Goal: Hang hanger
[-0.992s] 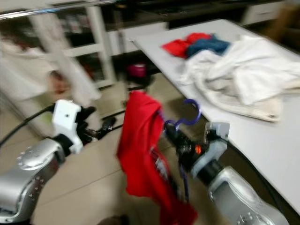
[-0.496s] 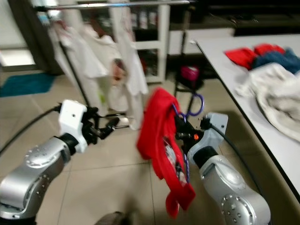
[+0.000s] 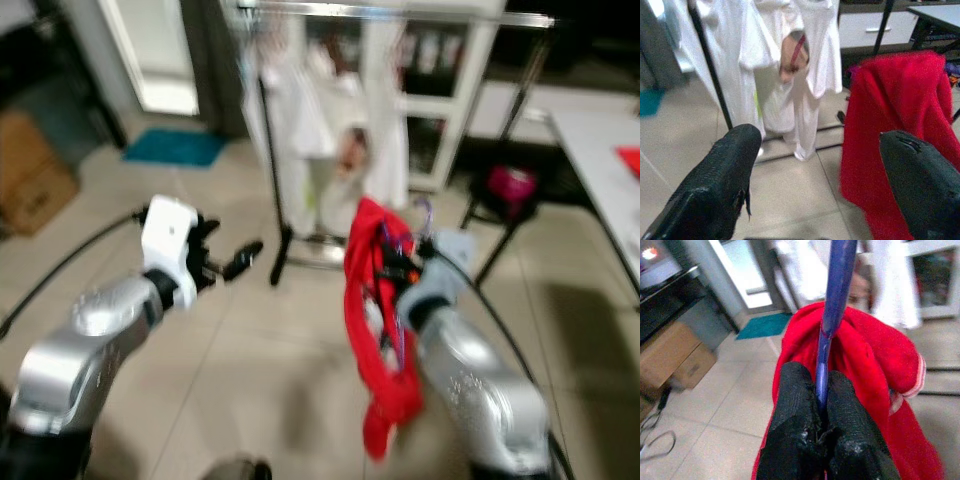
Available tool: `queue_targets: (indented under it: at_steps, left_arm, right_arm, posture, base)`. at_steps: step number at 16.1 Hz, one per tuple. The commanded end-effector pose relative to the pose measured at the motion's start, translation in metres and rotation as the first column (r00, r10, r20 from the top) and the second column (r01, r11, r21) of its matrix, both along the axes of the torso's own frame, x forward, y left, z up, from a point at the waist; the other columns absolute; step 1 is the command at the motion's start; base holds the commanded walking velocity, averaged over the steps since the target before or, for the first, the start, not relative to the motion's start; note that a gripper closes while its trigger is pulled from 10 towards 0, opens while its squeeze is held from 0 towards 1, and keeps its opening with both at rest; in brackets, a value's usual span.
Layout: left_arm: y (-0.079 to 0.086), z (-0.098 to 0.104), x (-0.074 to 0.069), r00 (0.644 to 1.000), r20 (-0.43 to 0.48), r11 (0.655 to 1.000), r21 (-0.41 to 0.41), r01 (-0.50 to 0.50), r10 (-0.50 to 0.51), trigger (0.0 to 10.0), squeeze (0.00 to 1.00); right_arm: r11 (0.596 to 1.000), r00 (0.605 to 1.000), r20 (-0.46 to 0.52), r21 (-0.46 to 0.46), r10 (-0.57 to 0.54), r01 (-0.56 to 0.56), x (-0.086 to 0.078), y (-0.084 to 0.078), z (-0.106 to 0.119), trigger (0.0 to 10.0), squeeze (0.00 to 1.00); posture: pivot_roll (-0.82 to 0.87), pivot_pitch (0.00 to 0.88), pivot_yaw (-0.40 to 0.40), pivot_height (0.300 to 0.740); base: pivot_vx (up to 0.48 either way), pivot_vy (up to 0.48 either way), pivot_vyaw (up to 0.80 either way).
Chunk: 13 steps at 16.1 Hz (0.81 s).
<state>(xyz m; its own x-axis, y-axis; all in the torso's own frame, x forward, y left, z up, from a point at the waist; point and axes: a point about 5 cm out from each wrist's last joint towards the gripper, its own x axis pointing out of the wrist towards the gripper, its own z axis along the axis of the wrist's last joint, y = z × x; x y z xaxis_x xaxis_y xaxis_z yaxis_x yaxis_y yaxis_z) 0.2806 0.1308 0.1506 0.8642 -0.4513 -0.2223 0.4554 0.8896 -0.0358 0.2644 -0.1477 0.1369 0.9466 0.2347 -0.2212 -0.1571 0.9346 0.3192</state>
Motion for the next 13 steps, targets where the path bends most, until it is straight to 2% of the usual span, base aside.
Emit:
queue_targets:
  at_steps: [1,4,5,6,7,8,9,10,11,12,13]
  left_arm:
    - [-0.007,0.002,0.002,0.999,-0.011,0.999,-0.035,0.033,-0.034,10.0,1.00]
    - [-0.019,0.002,0.007,0.998,-0.009,0.995,-0.071,0.065,-0.066,10.0,1.00]
    - [-0.024,0.001,0.007,0.995,-0.030,0.989,-0.116,0.088,-0.092,10.0,0.94]
    - [-0.026,0.000,0.007,0.993,-0.040,0.985,-0.138,0.101,-0.107,10.0,0.94]
    - [-0.031,-0.006,0.005,0.979,-0.102,0.970,-0.184,0.156,-0.176,10.0,0.00]
    - [-0.033,-0.012,0.003,0.962,-0.161,0.958,-0.219,0.185,-0.223,10.0,0.00]
    - [-0.031,-0.016,0.004,0.955,-0.196,0.957,-0.231,0.176,-0.223,10.0,0.00]
    - [-0.029,-0.019,0.006,0.947,-0.225,0.945,-0.285,0.159,-0.227,10.0,0.00]
    - [-0.028,-0.020,0.008,0.935,-0.238,0.907,-0.393,0.153,-0.261,10.0,0.00]
    - [-0.025,-0.023,0.008,0.923,-0.263,0.886,-0.440,0.144,-0.281,10.0,0.00]
    - [-0.023,-0.030,0.006,0.902,-0.298,0.882,-0.445,0.157,-0.311,10.0,0.00]
  right_arm:
    - [0.999,0.997,0.072,-0.011,0.038,-0.037,0.002,0.005,0.016,10.0,0.00]
    - [0.997,0.993,0.085,0.015,0.077,-0.079,0.002,0.013,0.024,10.0,0.00]
    - [0.996,0.992,0.091,0.024,0.082,-0.085,0.002,0.014,0.026,10.0,0.00]
    - [0.996,0.992,0.094,0.028,0.083,-0.086,0.002,0.014,0.027,10.0,0.00]
    - [0.995,0.990,0.111,0.037,0.091,-0.095,0.002,0.015,0.031,10.0,0.00]
    - [0.994,0.987,0.126,0.036,0.097,-0.103,0.002,0.015,0.034,10.0,0.00]
    - [0.994,0.985,0.137,0.026,0.101,-0.106,0.003,0.015,0.037,10.0,0.00]
    - [0.994,0.982,0.152,0.008,0.110,-0.113,0.003,0.016,0.040,10.0,0.00]
    - [0.993,0.978,0.167,-0.015,0.122,-0.121,0.004,0.017,0.043,10.0,0.00]
    - [0.991,0.975,0.180,-0.029,0.131,-0.128,0.004,0.019,0.047,10.0,0.00]
    - [0.991,0.973,0.189,-0.034,0.134,-0.129,0.005,0.020,0.049,10.0,0.00]
  posture:
    - [0.03,0.000,0.005,0.740]
    - [0.01,0.011,0.001,0.740]
    - [0.01,0.014,0.000,0.740]
    - [0.00,0.015,0.001,0.740]
    - [-0.01,0.017,0.005,0.740]
    - [-0.01,0.016,0.006,0.740]
    - [-0.02,0.013,0.007,0.740]
    - [-0.02,0.010,0.005,0.740]
    - [-0.02,0.006,0.003,0.740]
    - [-0.02,0.004,0.002,0.740]
    - [-0.02,0.003,0.000,0.740]
  base:
    - [0.000,0.000,0.00]
    - [0.000,0.000,0.00]
    - [0.000,0.000,0.00]
    - [0.000,0.000,0.00]
    - [0.000,0.000,0.00]
    - [0.000,0.000,0.00]
    - [0.000,0.000,0.00]
    - [0.000,0.000,0.00]
    - [0.000,0.000,0.00]
    - [0.000,0.000,0.00]
    - [0.000,0.000,0.00]
